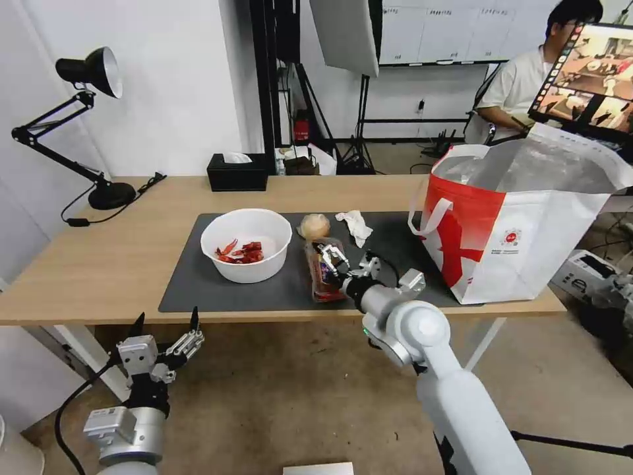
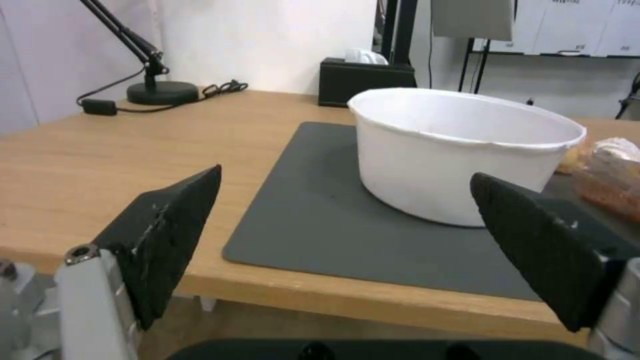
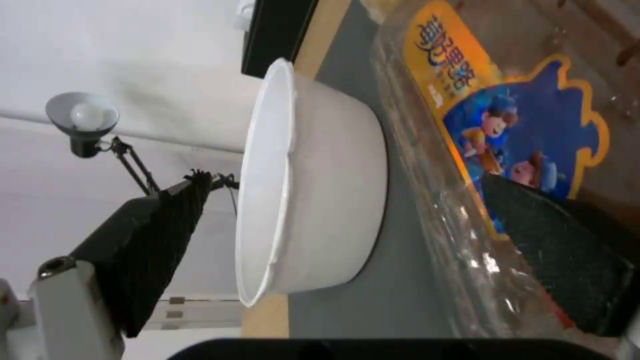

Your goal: Pick up the trash from the table and place it into the takeout bag.

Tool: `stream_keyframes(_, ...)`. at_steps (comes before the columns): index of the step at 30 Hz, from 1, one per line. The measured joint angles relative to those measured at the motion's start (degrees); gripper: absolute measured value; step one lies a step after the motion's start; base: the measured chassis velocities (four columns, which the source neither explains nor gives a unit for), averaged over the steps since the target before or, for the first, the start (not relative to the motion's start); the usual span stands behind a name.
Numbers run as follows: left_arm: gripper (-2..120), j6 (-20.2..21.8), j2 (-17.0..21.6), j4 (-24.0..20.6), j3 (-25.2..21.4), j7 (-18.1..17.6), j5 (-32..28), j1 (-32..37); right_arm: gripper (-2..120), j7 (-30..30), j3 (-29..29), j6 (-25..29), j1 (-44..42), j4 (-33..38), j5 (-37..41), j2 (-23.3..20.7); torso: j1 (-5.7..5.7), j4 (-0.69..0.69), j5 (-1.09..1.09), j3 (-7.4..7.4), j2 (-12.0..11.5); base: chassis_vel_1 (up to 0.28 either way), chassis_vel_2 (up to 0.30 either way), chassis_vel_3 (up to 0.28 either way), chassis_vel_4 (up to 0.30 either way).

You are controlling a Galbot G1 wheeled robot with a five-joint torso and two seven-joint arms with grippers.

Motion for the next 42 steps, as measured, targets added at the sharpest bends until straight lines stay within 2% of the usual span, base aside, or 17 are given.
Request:
stream_keyframes(6,100,0.0,0.1,-0.3,-0.1,0.0,-0.1,0.1,100,-0.3,0.0,0.3,-0.3,0.9,-0.2,-0.3,0.0,0.0,0.0,-0.01,0.0,0.0,0.0,0.0,0.0)
stream_keyframes(10,100,-0.6,0.1,-0.4,-0.1,0.1,-0.4,0.1,100,-2.5,-1.1,0.9,1.5,0.9,-6.4,-2.1,0.0,0.0,0.02,-0.01,0.0,0.0,0.0,0.0,0.0)
stream_keyframes(12,100,-0.9,0.3,-0.4,-0.1,0.2,-0.6,-0.2,100,-11.4,-3.4,1.3,4.0,-1.4,-19.3,-5.8,0.0,0.0,0.02,-0.01,0.0,0.0,0.0,0.0,0.0)
stream_keyframes(13,100,-0.9,0.4,-0.4,-0.2,0.2,-0.9,-0.4,97,-19.2,-4.9,1.9,5.6,-3.5,-27.6,-8.8,0.0,0.0,0.01,-0.01,0.0,0.0,0.0,0.0,0.0)
stream_keyframes(14,100,-0.9,0.4,-0.4,-0.2,0.2,-0.9,-0.4,97,-19.2,-4.9,1.9,5.6,-3.5,-27.6,-8.8,0.0,0.0,0.01,-0.01,0.0,0.0,0.0,0.0,0.0)
stream_keyframes(15,100,-0.9,0.6,-0.4,-0.3,0.3,-1.2,-0.5,96,-27.5,-6.2,2.6,7.7,-6.0,-35.8,-11.7,0.0,-0.01,0.01,0.0,0.0,0.0,0.0,0.0,0.0)
stream_keyframes(17,100,-0.9,0.9,-0.4,-0.4,0.3,-1.6,-0.6,86,-39.0,-8.7,4.3,12.2,-10.8,-46.9,-16.2,0.0,-0.01,0.02,0.0,0.0,0.0,0.0,0.0,0.0)
stream_keyframes(18,100,-0.9,0.9,-0.4,-0.4,0.3,-1.6,-0.6,86,-39.0,-8.7,4.3,12.2,-10.8,-46.9,-16.2,0.0,-0.01,0.02,0.0,0.0,0.0,0.0,0.0,0.0)
stream_keyframes(21,100,-0.9,1.0,-0.3,-0.4,0.4,-2.1,-0.9,71,-47.4,-12.2,4.2,18.6,-16.5,-49.4,-20.4,0.0,0.0,0.01,0.0,0.0,0.0,0.0,0.0,0.0)
stream_keyframes(22,100,-0.9,1.0,-0.3,-0.4,0.4,-2.1,-0.9,71,-47.4,-12.2,4.2,18.6,-16.5,-49.4,-20.4,0.0,0.0,0.01,0.0,0.0,0.0,0.0,0.0,0.0)
stream_keyframes(25,100,-0.9,1.0,0.1,-0.2,0.6,-2.4,-1.3,55,-55.3,-15.0,3.3,24.0,-21.5,-50.2,-22.4,0.0,-0.01,0.02,0.0,0.0,0.0,0.0,0.0,0.0)
stream_keyframes(26,100,-0.9,1.0,0.1,-0.2,0.6,-2.4,-1.3,55,-55.3,-15.0,3.3,24.0,-21.5,-50.2,-22.4,0.0,-0.01,0.02,0.0,0.0,0.0,0.0,0.0,0.0)
stream_keyframes(29,100,-0.8,1.0,0.1,0.0,0.9,-3.5,-1.5,42,-60.7,-17.9,2.4,28.0,-24.8,-51.0,-22.9,0.0,0.0,0.02,0.0,0.0,0.0,0.0,0.0,0.0)
stream_keyframes(30,100,-0.8,1.0,0.1,0.0,0.9,-3.5,-1.5,42,-60.7,-17.9,2.4,28.0,-24.8,-51.0,-22.9,0.0,0.0,0.02,0.0,0.0,0.0,0.0,0.0,0.0)
stream_keyframes(38,100,-0.4,1.2,0.1,-0.1,1.3,-4.7,-1.8,14,-62.6,-21.8,2.0,31.4,-29.4,-53.5,-21.3,0.0,0.0,0.0,0.0,0.0,0.0,0.0,0.0,0.0)
stream_keyframes(40,100,0.1,1.5,0.1,-0.1,1.4,-5.5,-1.9,3,-62.6,-22.6,1.9,31.9,-31.1,-54.5,-20.4,0.0,0.01,0.0,0.0,0.0,0.0,0.0,0.0,0.0)
stream_keyframes(42,100,0.2,1.6,0.2,-0.1,1.4,-5.6,-1.9,0,-62.7,-22.8,1.9,32.0,-31.7,-54.7,-20.2,0.0,0.0,0.0,0.0,0.0,0.0,0.0,0.0,0.0)
